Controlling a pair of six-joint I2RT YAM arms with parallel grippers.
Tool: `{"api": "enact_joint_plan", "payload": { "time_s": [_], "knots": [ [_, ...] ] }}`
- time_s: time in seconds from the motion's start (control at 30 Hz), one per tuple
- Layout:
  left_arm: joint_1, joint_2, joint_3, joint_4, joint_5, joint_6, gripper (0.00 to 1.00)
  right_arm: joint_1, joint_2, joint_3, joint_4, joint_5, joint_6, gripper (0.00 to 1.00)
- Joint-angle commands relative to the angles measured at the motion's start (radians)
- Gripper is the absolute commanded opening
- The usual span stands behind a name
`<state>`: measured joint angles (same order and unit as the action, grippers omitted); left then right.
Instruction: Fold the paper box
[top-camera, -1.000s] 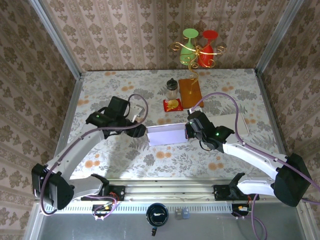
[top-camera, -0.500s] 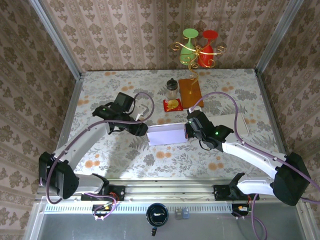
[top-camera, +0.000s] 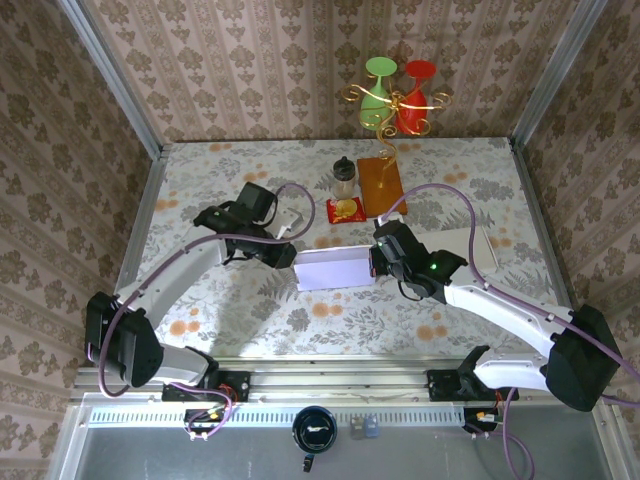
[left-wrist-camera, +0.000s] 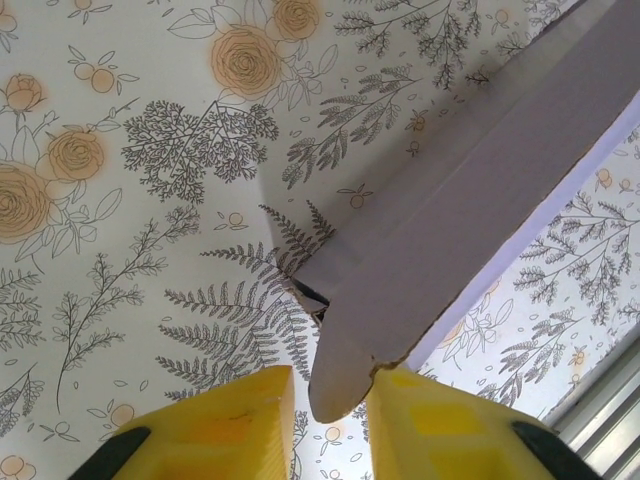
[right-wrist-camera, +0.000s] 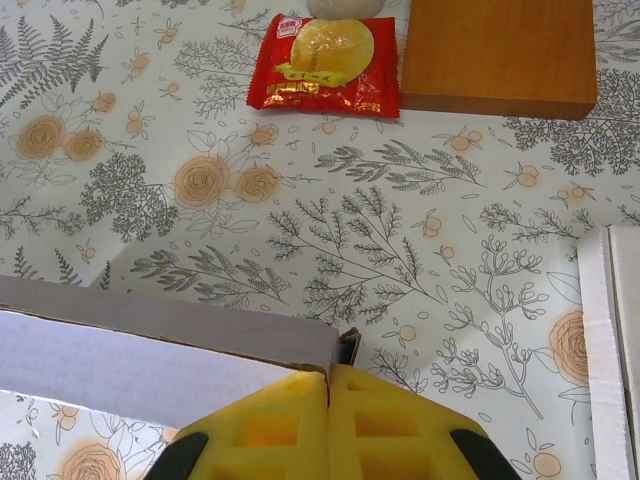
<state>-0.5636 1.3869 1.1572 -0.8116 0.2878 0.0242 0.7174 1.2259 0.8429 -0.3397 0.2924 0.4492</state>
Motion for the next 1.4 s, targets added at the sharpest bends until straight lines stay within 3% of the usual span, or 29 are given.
{"api": "enact_joint_plan", "payload": {
  "time_s": [0.0,0.43,0.77,1.37],
  "knots": [
    [-0.008,0.012,0.034,0.000,0.001,-0.006,0.23,0.009,0.018,-0.002,-0.073,-0.018,0.014,0.00],
    [-0.025,0.032,0.049,-0.004,-0.007,-0.039,0.11,0.009,0.026,0.002,-0.067,-0.022,0.015,0.00],
    [-0.027,0.043,0.062,-0.011,0.018,-0.198,0.00,0.011,0.030,0.008,-0.068,-0.014,0.019,0.00],
    [-0.017,0.109,0.166,-0.146,0.074,-0.410,0.00,0.017,0.052,0.018,-0.061,-0.015,0.016,0.00]
  ]
}}
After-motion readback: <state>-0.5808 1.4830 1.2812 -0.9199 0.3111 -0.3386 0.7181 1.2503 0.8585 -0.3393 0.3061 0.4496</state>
